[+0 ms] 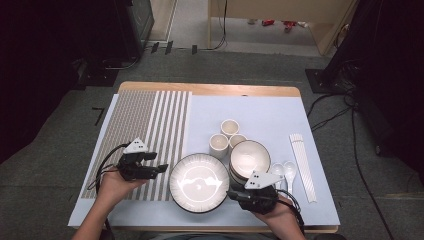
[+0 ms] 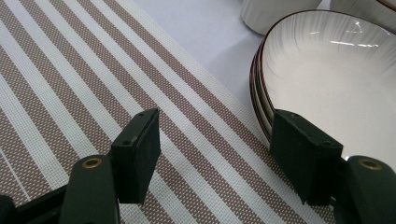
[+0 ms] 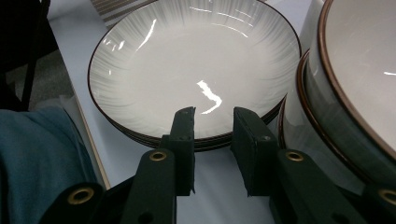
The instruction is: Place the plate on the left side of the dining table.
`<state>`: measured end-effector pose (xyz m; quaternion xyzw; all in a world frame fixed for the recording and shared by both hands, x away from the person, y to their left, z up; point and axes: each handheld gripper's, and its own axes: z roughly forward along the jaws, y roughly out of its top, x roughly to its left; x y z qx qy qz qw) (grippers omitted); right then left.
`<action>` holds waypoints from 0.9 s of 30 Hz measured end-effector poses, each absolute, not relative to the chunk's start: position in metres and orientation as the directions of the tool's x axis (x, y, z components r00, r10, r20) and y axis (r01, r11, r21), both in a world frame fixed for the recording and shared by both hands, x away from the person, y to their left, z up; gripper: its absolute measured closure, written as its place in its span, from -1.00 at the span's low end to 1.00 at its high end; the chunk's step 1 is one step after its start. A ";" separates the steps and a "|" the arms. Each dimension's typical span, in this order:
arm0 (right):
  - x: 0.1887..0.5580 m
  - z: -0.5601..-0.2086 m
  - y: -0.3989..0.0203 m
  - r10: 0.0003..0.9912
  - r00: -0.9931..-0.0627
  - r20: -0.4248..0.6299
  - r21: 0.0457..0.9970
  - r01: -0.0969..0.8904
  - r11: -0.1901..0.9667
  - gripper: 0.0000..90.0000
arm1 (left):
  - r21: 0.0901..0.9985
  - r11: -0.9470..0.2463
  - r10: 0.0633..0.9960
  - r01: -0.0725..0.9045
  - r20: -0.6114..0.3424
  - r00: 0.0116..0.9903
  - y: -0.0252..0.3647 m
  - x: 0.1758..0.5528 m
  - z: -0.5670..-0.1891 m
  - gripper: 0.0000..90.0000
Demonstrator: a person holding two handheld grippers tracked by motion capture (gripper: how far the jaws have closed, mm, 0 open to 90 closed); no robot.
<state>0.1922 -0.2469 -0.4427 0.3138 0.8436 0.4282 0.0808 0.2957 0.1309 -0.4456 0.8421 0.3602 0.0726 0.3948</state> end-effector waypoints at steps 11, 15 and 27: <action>0.193 -0.447 -0.244 0.597 -0.792 0.131 0.765 0.464 0.446 0.70 | 0.722 -0.421 0.662 0.549 -0.169 0.730 0.130 0.296 -0.445 -0.24; 0.194 -0.449 -0.244 0.598 -0.789 0.143 0.766 0.471 0.438 0.72 | 0.723 -0.410 0.666 0.556 -0.178 0.724 0.131 0.297 -0.444 -0.24; 0.195 -0.453 -0.240 0.599 -0.789 0.136 0.751 0.477 0.457 0.73 | 0.738 -0.385 0.667 0.554 -0.192 0.720 0.129 0.295 -0.439 -0.22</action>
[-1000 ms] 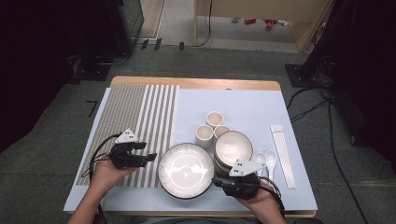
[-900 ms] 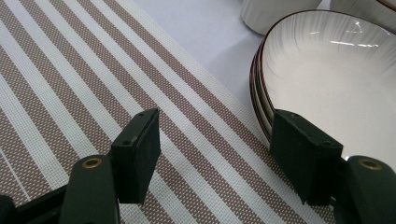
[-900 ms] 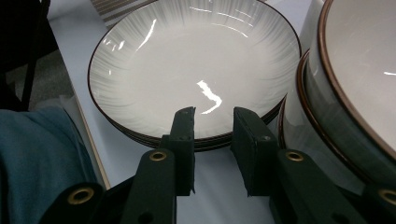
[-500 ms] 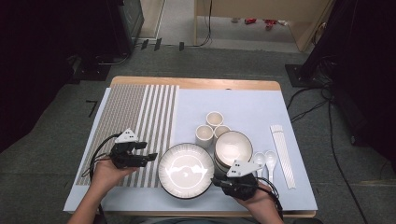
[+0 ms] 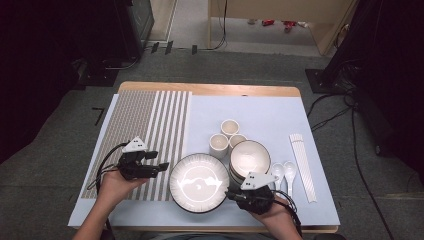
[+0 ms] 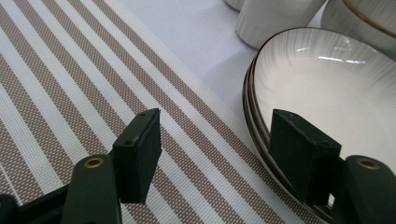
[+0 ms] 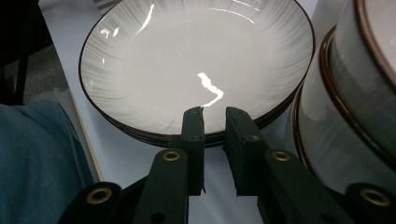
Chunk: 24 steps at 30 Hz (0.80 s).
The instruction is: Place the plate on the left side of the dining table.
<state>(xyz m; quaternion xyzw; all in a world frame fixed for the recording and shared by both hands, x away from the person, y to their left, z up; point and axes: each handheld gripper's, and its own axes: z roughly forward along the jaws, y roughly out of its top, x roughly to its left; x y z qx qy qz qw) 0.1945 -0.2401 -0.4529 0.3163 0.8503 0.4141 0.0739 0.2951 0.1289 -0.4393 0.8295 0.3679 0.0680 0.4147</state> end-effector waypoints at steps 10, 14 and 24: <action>0.194 -0.455 -0.238 0.595 -0.793 0.134 0.750 0.473 0.462 0.73 | 0.724 -0.404 0.644 0.559 -0.209 0.736 0.127 0.296 -0.439 -0.18; 0.194 -0.455 -0.238 0.593 -0.794 0.136 0.752 0.472 0.459 0.74 | 0.732 -0.397 0.654 0.554 -0.199 0.730 0.126 0.295 -0.437 -0.22; 0.192 -0.456 -0.237 0.594 -0.794 0.132 0.751 0.471 0.463 0.79 | 0.736 -0.394 0.653 0.551 -0.198 0.731 0.123 0.293 -0.434 -0.02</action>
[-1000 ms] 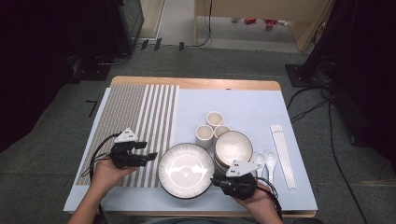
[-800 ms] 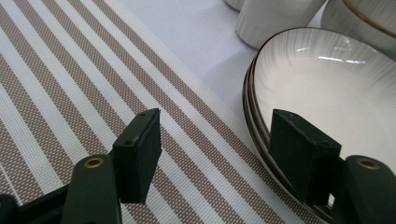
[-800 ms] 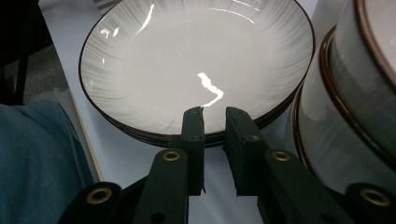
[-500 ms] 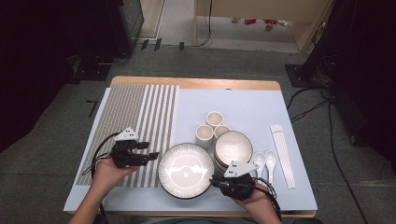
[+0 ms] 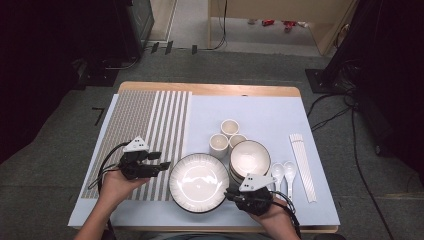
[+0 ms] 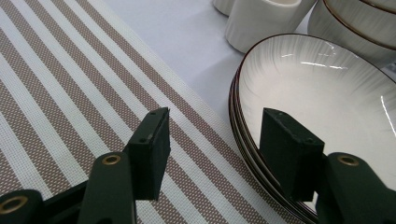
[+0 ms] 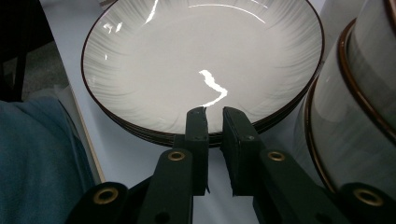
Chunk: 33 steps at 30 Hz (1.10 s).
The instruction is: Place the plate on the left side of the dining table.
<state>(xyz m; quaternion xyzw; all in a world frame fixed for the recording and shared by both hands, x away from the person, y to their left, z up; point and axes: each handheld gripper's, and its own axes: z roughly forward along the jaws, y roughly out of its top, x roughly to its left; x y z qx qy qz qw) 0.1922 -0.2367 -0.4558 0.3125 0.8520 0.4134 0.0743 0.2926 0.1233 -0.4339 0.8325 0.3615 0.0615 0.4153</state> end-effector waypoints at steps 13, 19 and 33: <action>0.192 -0.456 -0.237 0.598 -0.791 0.130 0.752 0.471 0.460 0.88 | 0.735 -0.390 0.648 0.554 -0.208 0.733 0.121 0.294 -0.434 -0.06; 0.193 -0.457 -0.237 0.598 -0.790 0.134 0.755 0.472 0.455 0.89 | 0.743 -0.395 0.653 0.541 -0.187 0.734 0.119 0.293 -0.434 -0.16; 0.193 -0.457 -0.236 0.608 -0.782 0.140 0.755 0.482 0.445 0.84 | 0.732 -0.387 0.640 0.561 -0.225 0.735 0.118 0.294 -0.434 -0.05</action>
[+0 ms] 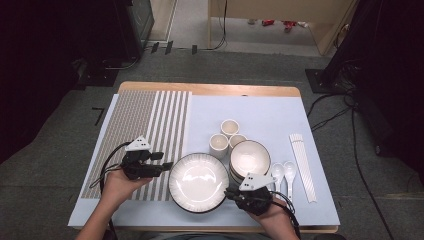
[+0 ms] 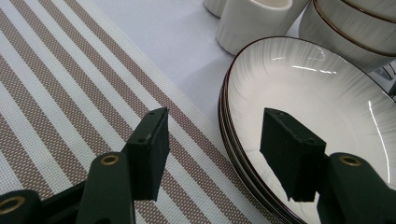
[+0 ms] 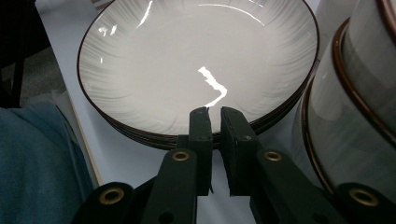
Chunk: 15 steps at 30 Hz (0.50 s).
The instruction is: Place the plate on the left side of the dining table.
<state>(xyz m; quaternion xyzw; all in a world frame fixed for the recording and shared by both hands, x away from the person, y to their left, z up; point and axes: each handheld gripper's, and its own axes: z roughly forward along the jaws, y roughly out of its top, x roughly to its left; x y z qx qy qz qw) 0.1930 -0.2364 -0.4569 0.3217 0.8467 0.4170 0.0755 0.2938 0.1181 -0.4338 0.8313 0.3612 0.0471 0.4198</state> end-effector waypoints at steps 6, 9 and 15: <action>0.193 -0.457 -0.236 0.607 -0.782 0.140 0.755 0.481 0.446 0.84 | 0.732 -0.389 0.637 0.559 -0.224 0.738 0.117 0.294 -0.434 -0.04; 0.193 -0.457 -0.236 0.607 -0.782 0.140 0.756 0.480 0.445 0.84 | 0.731 -0.393 0.634 0.557 -0.224 0.741 0.116 0.294 -0.434 -0.04; 0.193 -0.457 -0.236 0.608 -0.783 0.134 0.756 0.477 0.448 0.84 | 0.733 -0.397 0.635 0.552 -0.215 0.742 0.115 0.293 -0.433 -0.04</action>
